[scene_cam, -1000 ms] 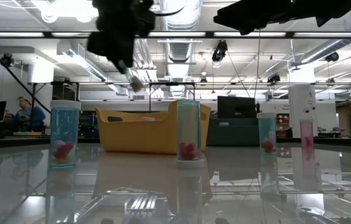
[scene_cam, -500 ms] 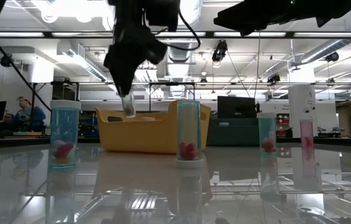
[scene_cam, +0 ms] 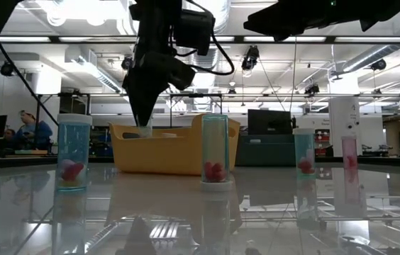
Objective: Pick and place medicine bottles into bin by pill shape (circle, oval)
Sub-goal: Put the blue pill bottle into the yellow bin
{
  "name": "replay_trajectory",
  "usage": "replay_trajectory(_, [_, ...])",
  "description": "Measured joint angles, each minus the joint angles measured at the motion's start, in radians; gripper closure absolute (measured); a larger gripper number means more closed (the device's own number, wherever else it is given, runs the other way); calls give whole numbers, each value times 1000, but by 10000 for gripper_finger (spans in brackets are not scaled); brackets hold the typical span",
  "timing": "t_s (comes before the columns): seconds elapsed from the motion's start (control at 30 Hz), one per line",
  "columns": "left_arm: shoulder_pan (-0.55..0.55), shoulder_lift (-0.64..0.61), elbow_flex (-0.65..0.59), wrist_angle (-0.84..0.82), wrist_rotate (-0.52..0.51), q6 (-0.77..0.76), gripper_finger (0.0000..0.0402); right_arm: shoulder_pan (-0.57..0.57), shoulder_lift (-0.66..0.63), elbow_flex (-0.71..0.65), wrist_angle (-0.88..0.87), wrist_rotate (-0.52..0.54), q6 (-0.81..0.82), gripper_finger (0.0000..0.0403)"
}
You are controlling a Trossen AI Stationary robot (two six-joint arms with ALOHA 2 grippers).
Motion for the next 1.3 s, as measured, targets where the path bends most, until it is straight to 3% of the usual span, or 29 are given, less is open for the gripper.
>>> replay_trajectory(1.3, [-56,7,-4,50,-55,-81,302,0,0,0,-1,0,-8,204])
